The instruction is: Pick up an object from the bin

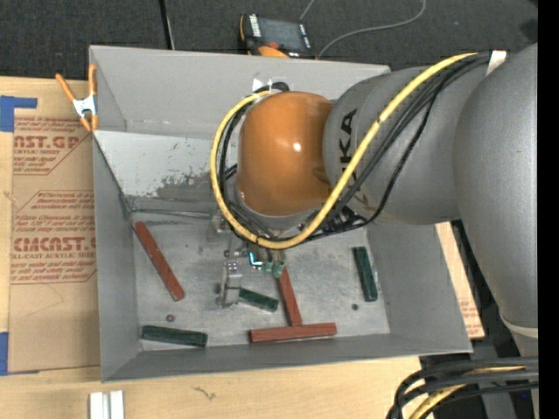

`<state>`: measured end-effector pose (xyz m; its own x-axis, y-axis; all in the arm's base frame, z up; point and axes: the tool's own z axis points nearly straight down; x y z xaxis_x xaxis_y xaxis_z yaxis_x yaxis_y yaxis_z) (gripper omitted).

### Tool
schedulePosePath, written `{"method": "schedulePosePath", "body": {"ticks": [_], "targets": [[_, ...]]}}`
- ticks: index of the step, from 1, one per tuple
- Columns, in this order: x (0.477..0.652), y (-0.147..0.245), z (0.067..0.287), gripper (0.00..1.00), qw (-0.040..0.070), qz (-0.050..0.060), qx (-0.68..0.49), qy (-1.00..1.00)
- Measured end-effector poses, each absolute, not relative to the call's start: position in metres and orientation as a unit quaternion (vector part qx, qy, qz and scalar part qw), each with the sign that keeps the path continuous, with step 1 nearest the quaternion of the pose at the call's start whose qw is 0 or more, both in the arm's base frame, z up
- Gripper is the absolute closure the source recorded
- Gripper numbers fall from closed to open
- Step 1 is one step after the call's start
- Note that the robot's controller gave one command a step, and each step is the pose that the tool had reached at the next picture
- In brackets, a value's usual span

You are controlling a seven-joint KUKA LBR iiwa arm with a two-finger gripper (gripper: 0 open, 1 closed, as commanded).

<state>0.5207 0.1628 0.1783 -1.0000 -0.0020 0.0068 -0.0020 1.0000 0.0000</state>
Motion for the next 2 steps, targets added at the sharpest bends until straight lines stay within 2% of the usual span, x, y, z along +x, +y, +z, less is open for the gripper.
{"method": "schedulePosePath", "body": {"ticks": [1, 2], "targets": [[0.514, 0.043, 0.086, 0.00, 0.001, 0.000, 0.209, -0.978], [0.494, 0.038, 0.197, 0.00, -0.004, 0.000, 0.203, -0.979]]}}
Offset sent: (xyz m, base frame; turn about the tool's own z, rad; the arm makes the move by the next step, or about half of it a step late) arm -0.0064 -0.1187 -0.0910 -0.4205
